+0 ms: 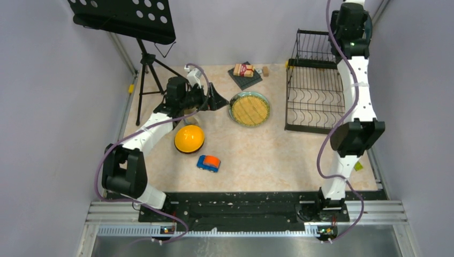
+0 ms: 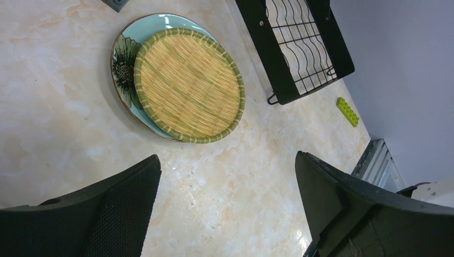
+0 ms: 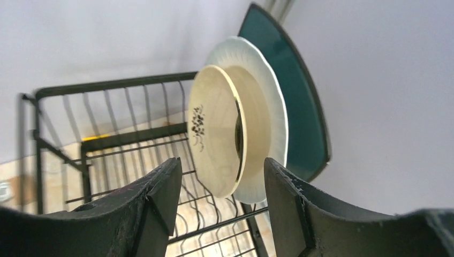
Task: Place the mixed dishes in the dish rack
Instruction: Insert the plate into the dish rack.
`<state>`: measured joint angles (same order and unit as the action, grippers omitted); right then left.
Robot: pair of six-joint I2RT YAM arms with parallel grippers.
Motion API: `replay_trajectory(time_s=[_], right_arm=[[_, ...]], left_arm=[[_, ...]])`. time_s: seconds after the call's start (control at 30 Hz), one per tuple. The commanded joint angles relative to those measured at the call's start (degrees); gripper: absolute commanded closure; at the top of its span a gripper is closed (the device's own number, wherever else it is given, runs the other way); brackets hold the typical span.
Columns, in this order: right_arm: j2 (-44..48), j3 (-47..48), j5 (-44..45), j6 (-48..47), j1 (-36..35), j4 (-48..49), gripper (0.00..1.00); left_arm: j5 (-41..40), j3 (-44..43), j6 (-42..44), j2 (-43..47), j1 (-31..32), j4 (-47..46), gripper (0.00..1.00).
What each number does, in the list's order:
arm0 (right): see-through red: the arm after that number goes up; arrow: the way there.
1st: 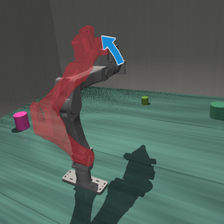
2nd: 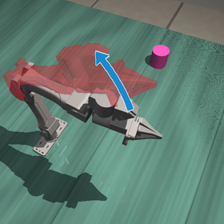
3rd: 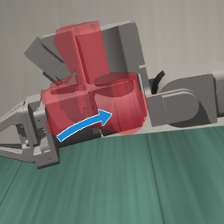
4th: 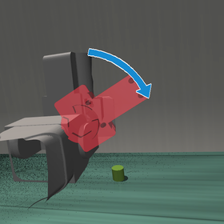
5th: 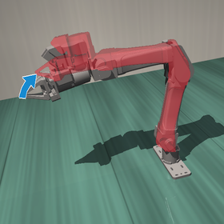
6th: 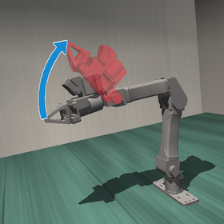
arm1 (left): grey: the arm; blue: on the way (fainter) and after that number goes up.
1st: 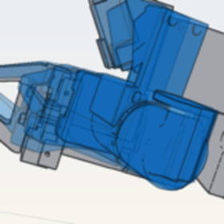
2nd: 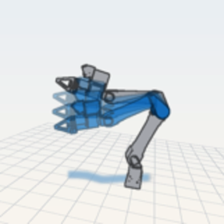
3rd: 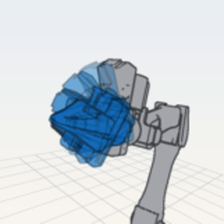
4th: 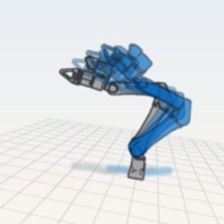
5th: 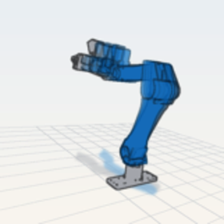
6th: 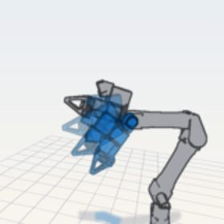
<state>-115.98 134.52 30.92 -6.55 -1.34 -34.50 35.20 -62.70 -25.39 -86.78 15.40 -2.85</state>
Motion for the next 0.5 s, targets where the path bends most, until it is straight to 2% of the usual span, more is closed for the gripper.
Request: replay_trajectory(time_s=[0.0, 0.2, 0.47], right_arm=[[9.63, 2.32, -9.69, 3.65, 0.03, -1.70, 0.40], [23.71, -11.57, -16.18, 6.98, 0.25, 6.92, 0.39], [42.61, -34.83, -15.30, 10.90, 0.64, 24.86, 0.37]], left_arm=[[-2.65, -0.49, -0.26, 0.61, -0.19, -1.72, 0.01], [-5.11, -0.34, -0.95, 0.79, -0.20, -1.64, 0.01], [-4.10, -0.14, -2.02, -0.51, -0.19, -3.75, 0.01]])
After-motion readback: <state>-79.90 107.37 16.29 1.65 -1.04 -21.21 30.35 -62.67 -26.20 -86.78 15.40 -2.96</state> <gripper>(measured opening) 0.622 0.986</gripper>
